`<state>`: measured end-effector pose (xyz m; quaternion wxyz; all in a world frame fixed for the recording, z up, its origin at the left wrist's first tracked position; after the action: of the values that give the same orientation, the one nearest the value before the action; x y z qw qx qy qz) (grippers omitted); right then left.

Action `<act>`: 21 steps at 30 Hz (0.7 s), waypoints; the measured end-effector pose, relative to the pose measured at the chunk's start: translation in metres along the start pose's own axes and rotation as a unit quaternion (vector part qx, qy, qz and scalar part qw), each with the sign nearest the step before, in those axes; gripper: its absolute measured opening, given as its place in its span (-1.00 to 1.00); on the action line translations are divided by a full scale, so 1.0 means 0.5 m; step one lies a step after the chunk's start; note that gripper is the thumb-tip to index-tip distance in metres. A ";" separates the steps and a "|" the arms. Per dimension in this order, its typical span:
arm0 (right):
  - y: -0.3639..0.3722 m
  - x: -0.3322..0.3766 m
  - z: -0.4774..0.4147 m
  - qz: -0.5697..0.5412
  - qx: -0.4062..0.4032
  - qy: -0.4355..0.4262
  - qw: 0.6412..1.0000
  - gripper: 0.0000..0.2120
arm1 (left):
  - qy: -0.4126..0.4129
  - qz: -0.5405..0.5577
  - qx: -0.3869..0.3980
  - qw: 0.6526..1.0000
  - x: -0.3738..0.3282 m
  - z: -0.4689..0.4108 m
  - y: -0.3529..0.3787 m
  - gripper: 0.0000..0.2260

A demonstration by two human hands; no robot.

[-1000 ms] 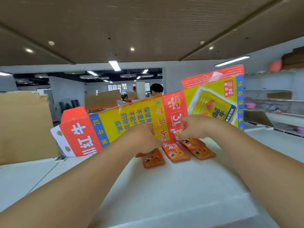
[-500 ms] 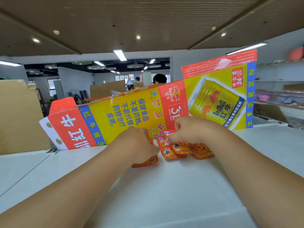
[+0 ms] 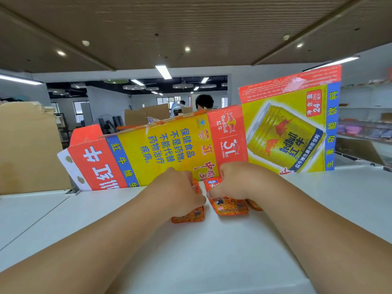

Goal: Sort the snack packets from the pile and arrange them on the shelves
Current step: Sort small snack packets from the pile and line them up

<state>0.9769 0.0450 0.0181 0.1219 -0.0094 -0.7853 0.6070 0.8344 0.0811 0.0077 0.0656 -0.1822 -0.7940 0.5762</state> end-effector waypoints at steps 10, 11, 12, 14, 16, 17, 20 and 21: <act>0.026 0.000 -0.017 -0.005 -0.003 0.008 1.000 -0.53 | -0.006 0.014 0.006 1.000 0.002 -0.001 0.000 -0.56; 0.029 0.000 -0.017 -0.007 -0.003 0.008 1.000 -0.54 | -0.006 0.015 0.008 1.000 0.002 -0.001 0.000 -0.57; 0.033 0.000 -0.018 -0.011 -0.004 0.009 1.000 -0.55 | -0.005 0.014 0.010 1.000 0.001 0.000 -0.001 -0.57; 0.037 0.000 -0.019 -0.014 -0.004 0.011 1.000 -0.57 | -0.004 0.014 0.012 1.000 -0.001 0.000 -0.003 -0.56; 0.037 0.001 -0.020 -0.013 -0.004 0.011 1.000 -0.58 | -0.004 0.017 0.013 1.000 -0.002 0.001 -0.003 -0.56; 0.037 0.002 -0.020 -0.012 -0.003 0.010 1.000 -0.57 | -0.003 0.018 0.014 1.000 -0.002 0.001 -0.004 -0.57; 0.037 0.001 -0.017 -0.012 0.001 0.011 1.000 -0.55 | 0.000 0.022 0.012 1.000 -0.002 0.001 -0.004 -0.57; 0.035 0.001 -0.016 -0.013 0.000 0.011 1.000 -0.54 | 0.001 0.022 0.010 1.000 -0.001 0.000 -0.004 -0.57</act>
<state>0.9756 0.0571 0.0031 0.1379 -0.0058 -0.7842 0.6049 0.8345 0.0803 0.0098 0.0554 -0.1997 -0.7840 0.5851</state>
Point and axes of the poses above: each hand's wrist, its own z-axis away from the middle knuckle, its own y-axis out of the palm, x = y × z, the point moved 7 cm from there along -z, towards the middle knuckle, and after that the axes turned 10 degrees about -x, right-handed, at the moved point
